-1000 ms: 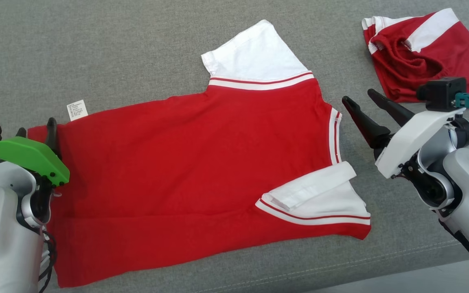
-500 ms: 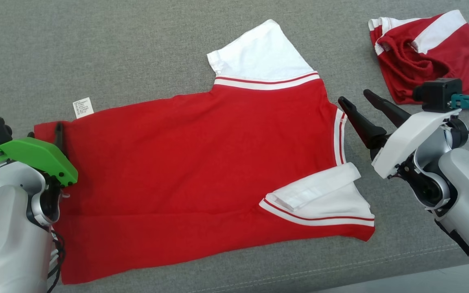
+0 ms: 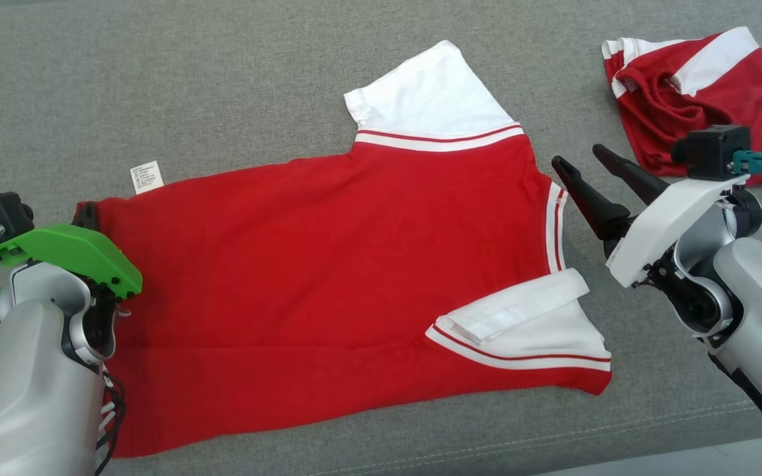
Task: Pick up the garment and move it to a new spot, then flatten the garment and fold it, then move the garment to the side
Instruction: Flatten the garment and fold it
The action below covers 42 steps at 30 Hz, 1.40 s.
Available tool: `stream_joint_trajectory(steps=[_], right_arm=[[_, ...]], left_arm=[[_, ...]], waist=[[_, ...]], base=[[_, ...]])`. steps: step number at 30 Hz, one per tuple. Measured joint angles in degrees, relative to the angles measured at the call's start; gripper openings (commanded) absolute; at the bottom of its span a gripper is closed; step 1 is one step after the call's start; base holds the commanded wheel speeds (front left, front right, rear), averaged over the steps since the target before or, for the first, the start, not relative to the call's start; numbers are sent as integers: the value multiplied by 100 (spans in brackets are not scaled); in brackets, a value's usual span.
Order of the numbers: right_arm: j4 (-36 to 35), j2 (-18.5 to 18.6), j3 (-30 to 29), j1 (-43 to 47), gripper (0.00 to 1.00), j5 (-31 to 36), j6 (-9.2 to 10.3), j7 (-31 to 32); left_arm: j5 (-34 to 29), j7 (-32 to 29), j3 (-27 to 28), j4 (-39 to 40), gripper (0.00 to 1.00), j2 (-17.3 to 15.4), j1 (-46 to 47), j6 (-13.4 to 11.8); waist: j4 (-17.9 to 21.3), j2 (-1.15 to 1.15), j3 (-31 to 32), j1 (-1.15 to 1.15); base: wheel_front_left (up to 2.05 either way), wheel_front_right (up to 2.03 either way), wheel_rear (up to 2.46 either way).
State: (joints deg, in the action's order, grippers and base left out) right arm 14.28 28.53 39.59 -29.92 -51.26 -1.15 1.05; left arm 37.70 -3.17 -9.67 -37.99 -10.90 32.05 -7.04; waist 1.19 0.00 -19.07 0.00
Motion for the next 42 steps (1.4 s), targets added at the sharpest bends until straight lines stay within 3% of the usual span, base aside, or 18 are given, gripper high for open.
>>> stream_joint_trajectory(steps=[9, 21, 29, 42], right_arm=[[147, 36, 4, -395, 100, 145, -35, 101], [838, 263, -93, -1500, 96, 180, -30, 979], [1303, 490, -62, -2050, 93, 263, -29, 1475], [1920, 448, 133, -2505, 91, 442, -109, 1876]], left_arm=[[38, 358, -38, 151, 0, 159, 4, 171], [-2, 1013, -415, 677, 0, 811, 26, 508], [-10, 1299, -677, 928, 0, 880, 27, 627], [-5, 1541, -957, 1133, 0, 955, 28, 712]], waist=[[-142, 0, 59, 0], [-712, 0, -137, 0], [-1211, 0, -377, 0], [-1863, 0, -843, 0]], base=[[0, 0, 0], [0, 0, 0], [0, 0, 0], [0, 0, 0]])
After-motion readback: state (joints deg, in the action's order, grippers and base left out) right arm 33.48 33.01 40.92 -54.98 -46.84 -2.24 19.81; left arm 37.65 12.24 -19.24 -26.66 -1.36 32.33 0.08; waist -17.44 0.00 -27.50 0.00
